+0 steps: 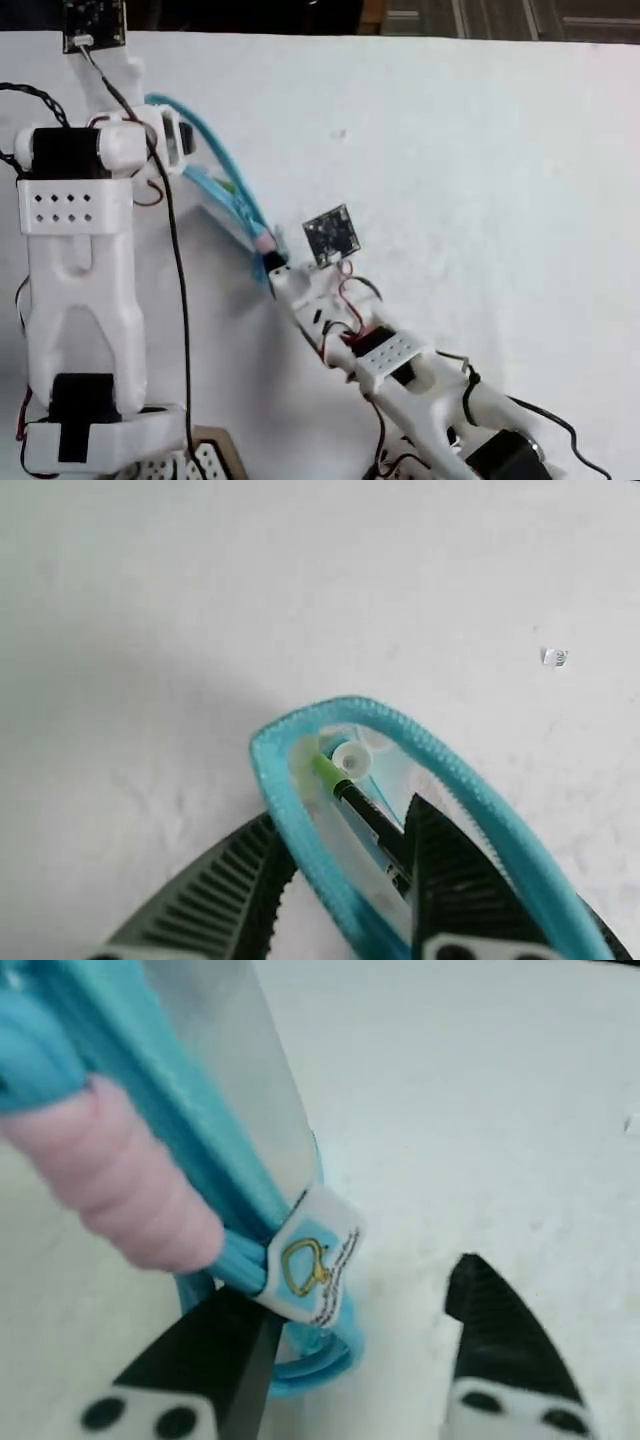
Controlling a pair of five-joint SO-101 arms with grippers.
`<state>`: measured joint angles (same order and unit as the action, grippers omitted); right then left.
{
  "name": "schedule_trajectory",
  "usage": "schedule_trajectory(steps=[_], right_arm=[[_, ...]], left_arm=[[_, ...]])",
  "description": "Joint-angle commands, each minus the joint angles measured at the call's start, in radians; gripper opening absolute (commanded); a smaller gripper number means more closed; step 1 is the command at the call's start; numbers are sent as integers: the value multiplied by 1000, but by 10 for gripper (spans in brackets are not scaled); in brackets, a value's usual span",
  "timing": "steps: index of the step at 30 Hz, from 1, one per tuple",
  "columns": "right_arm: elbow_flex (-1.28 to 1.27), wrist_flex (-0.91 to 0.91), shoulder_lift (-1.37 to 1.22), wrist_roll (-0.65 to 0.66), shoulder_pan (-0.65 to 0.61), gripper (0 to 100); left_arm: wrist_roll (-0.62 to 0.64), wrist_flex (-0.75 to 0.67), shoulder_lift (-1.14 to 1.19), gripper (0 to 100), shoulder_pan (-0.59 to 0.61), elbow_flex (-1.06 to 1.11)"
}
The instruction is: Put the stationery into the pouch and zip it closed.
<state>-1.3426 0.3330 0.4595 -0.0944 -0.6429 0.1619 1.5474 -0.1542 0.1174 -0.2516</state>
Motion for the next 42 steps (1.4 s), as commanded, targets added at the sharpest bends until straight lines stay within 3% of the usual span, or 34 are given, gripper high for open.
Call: schedule_trajectory(steps=[1,2,5,9,14,23,28,34,42], right_arm=[[8,61,-1,66,1,28],[6,70,-1,75,1,7],[6,71,-1,86,18,65],[6,68,-1,86,81,12],[-18,47,65,86,157,17],[-84,-183,555,78,303,17],[-60,-263,871,78,315,17],[193,-453,1046,78,317,16],[621,-466,786,78,315,16]], left_arm=[[6,-9,-5,189,-12,2],[6,-9,-5,189,-12,2],[5,-9,-5,189,-5,2],[3,-9,-5,189,-5,2],[2,-12,-5,189,-4,2],[0,-14,-5,189,-4,2],[0,-15,-5,190,-10,2],[-40,-11,-13,193,-24,-14],[-98,28,-13,217,-133,-141]])
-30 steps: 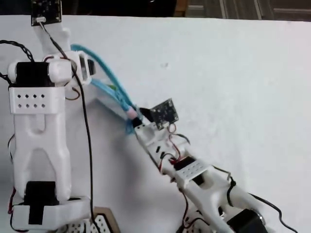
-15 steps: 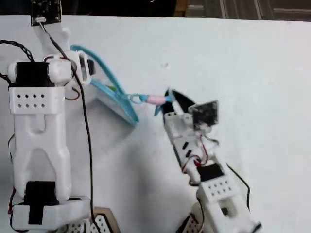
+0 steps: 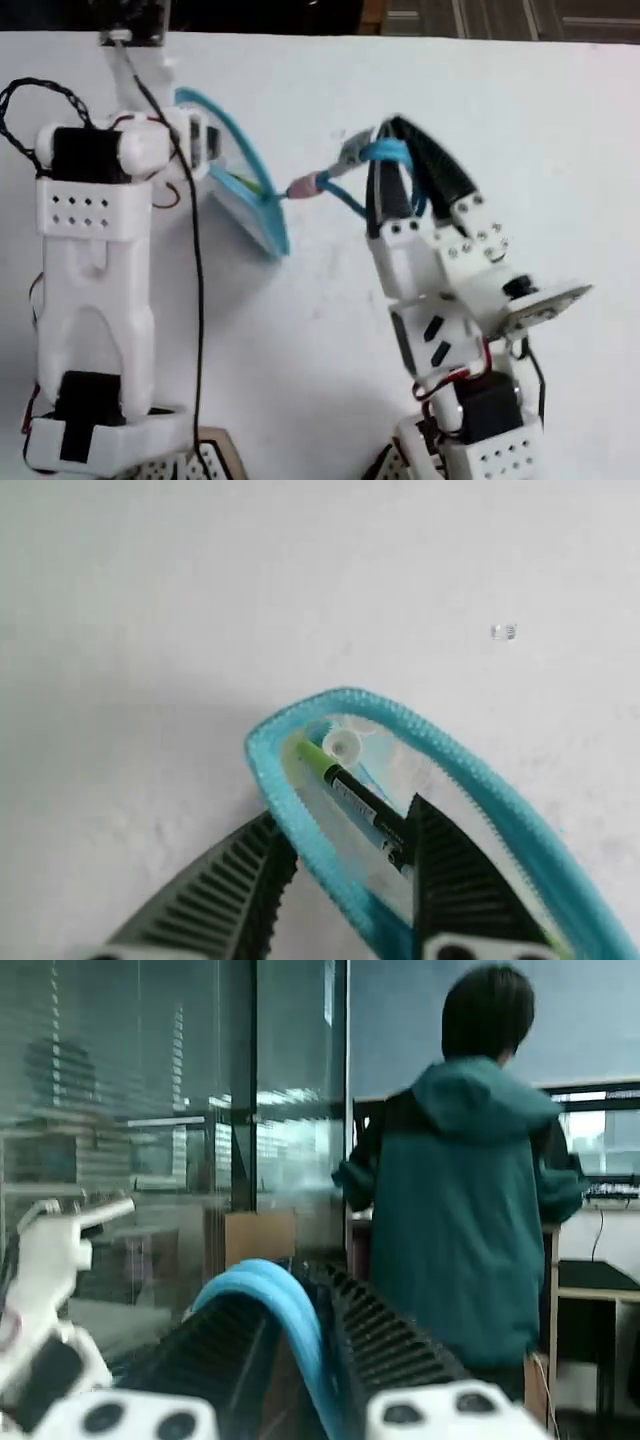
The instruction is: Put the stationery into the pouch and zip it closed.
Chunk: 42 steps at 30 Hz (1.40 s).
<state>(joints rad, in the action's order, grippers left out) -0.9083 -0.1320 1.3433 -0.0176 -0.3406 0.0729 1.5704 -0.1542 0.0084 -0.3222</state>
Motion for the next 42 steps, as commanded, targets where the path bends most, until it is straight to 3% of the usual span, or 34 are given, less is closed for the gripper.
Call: schedule_trajectory(steps=[1,5,14,18,23,27,31,34,38,42], right_arm=[[241,-1,-143,2,12,16],[445,-2,-337,2,8,16],[710,-4,-665,9,-125,16],[848,-21,-765,9,-151,16],[1011,-62,-878,9,-153,16],[1096,-67,-960,11,-153,16],[1146,-71,-1010,66,-208,16],[1152,-67,-1030,163,-289,16],[1154,-65,-1050,229,-363,16],[1154,-65,-1082,230,-371,16]], left_arm=[[-9,5,-13,228,-25,-86],[-9,5,-13,236,-16,-149],[-3,12,-15,238,-5,-281],[-8,63,-15,234,12,-423],[-5,204,-13,235,21,-753],[-5,219,-54,234,127,-804],[-5,221,-205,234,203,-686],[-8,221,-421,234,188,-480],[-52,212,-713,235,15,-60],[-87,107,-854,243,-113,381]])
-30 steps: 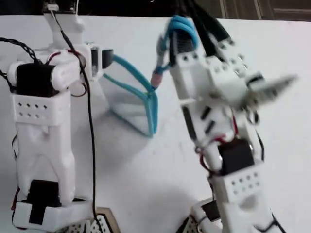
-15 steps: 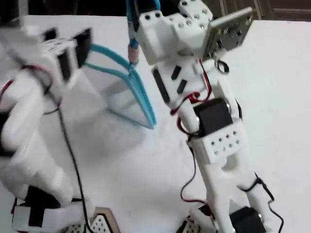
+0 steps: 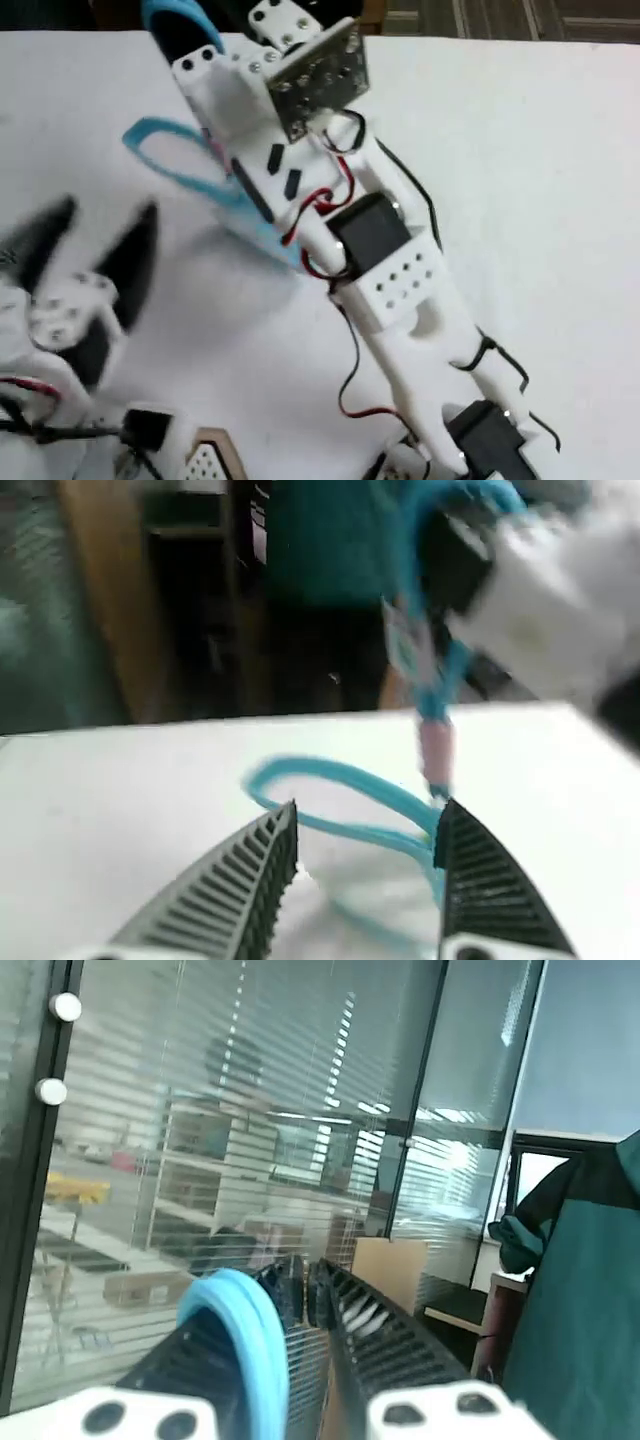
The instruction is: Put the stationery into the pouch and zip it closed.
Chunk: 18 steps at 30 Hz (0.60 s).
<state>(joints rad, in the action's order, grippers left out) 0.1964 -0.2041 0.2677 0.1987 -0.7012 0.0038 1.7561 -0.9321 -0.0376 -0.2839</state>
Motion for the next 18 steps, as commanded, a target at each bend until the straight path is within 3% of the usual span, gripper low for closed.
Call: schedule_trajectory(steps=[1,6,15,18], right_arm=[[51,8,-18,14,-10,16],[92,28,-68,12,-13,16],[209,19,-131,12,-13,16],[207,19,-133,12,-7,16]], left_arm=[[-17,-106,-88,255,-81,431],[44,-216,-91,266,-70,687],[166,-479,-90,264,85,925],[209,-486,-90,264,93,937]])
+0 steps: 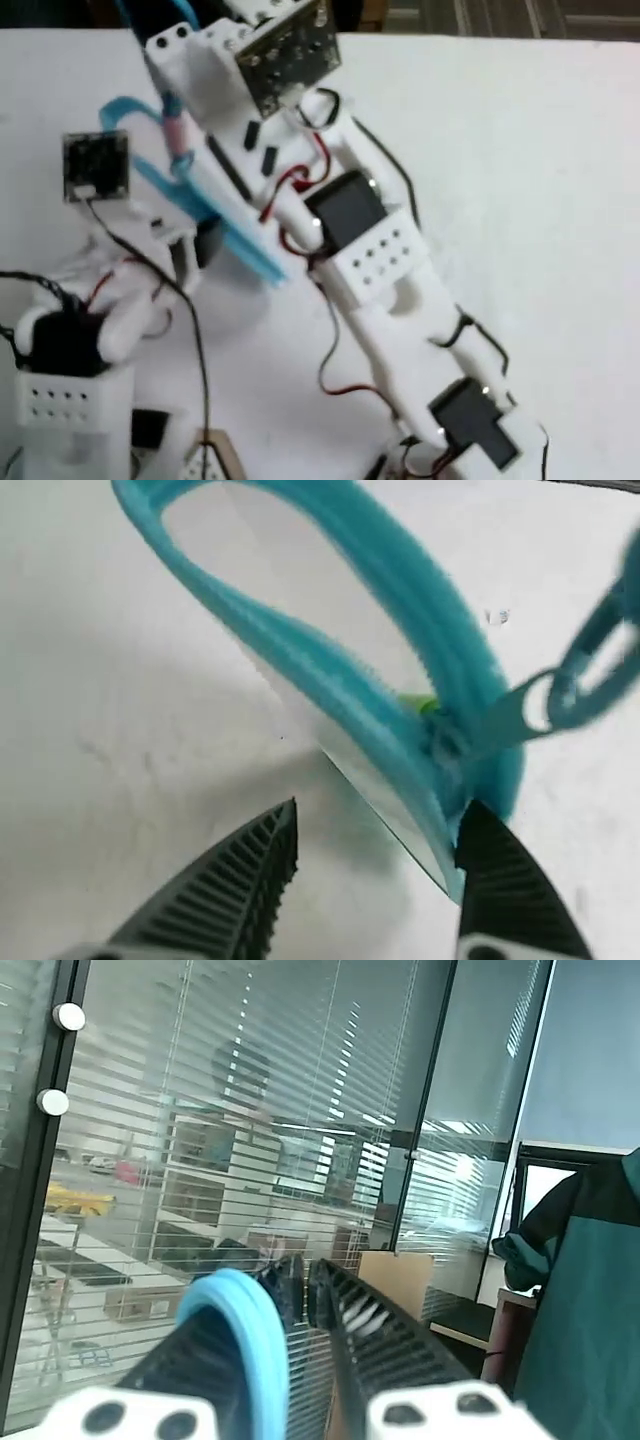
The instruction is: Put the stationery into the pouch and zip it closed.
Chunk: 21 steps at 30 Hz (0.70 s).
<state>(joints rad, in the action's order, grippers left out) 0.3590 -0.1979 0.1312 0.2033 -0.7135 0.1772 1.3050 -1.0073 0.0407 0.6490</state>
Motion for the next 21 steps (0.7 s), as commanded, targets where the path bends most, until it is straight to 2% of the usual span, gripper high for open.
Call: schedule_trajectory(steps=[1,6,10,14,21], right_arm=[[43,13,2,8,8,16],[46,13,2,8,16,16],[44,13,2,8,16,16],[44,13,2,8,16,16],[43,13,1,8,16,16]], left_arm=[[43,-35,-16,264,16,3],[41,0,-16,263,19,-38],[40,31,-18,247,91,-92],[15,144,-18,264,159,-219],[18,264,-24,264,159,-362]])
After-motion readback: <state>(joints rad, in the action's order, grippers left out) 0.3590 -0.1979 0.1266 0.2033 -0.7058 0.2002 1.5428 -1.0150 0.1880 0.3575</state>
